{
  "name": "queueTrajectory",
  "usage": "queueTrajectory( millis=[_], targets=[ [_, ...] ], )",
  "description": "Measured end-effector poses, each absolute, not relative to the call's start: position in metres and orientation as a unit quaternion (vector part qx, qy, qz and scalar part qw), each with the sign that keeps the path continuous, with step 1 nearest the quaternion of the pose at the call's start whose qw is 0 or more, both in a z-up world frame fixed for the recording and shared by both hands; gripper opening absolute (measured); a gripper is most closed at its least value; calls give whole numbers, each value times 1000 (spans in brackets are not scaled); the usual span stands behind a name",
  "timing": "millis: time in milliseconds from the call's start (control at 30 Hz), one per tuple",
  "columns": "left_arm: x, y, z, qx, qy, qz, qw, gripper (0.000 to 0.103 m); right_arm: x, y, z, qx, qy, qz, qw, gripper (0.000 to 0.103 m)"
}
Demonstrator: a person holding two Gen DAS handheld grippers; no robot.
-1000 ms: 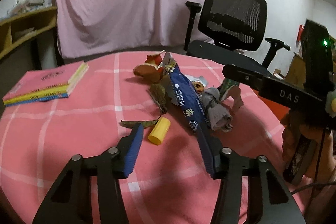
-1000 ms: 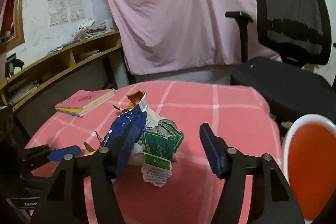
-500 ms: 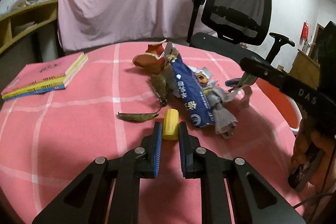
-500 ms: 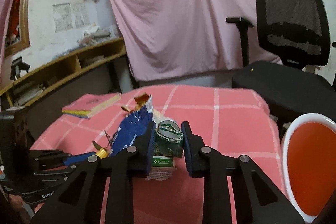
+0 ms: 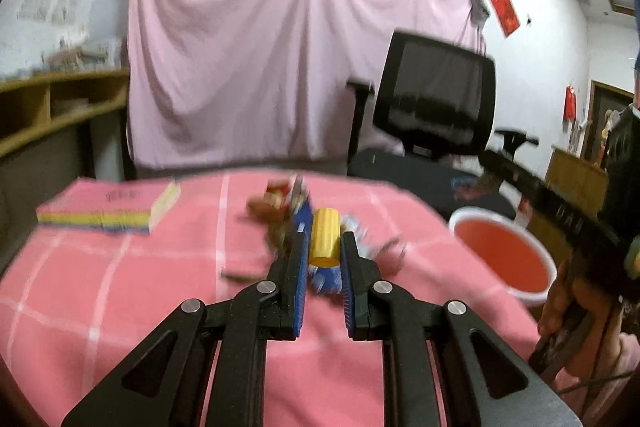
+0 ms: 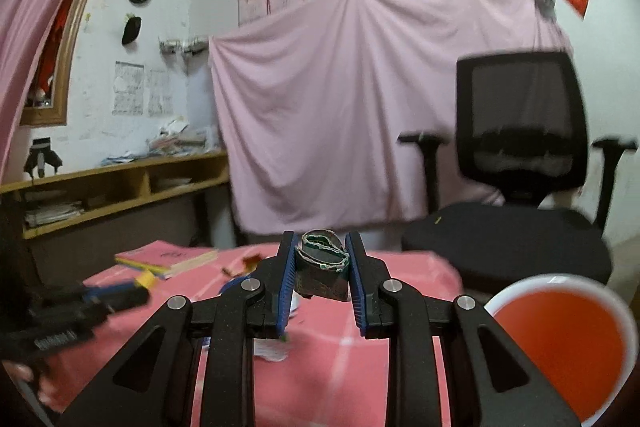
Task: Collect trash
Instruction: 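Carry the carton and yellow cap over the bucket and open both tools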
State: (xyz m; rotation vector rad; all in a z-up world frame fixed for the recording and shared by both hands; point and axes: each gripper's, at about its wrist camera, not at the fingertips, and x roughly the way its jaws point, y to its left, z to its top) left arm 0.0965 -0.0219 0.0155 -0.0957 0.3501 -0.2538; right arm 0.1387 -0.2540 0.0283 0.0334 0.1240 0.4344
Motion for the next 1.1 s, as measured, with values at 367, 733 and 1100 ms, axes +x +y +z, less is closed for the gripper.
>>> queueTrajectory(
  millis=[367, 733, 1100],
  targets=[
    [122, -110, 73, -31, 129, -219, 967, 12, 123, -316, 45, 24, -16, 126, 992, 23],
    [186, -233, 85, -33, 192, -330, 924, 12, 135, -404, 36, 110, 16, 30, 993, 24],
    [229, -297, 50, -28, 300, -363, 882, 12, 162, -454, 10, 200, 99, 4, 975, 26]
  ],
)
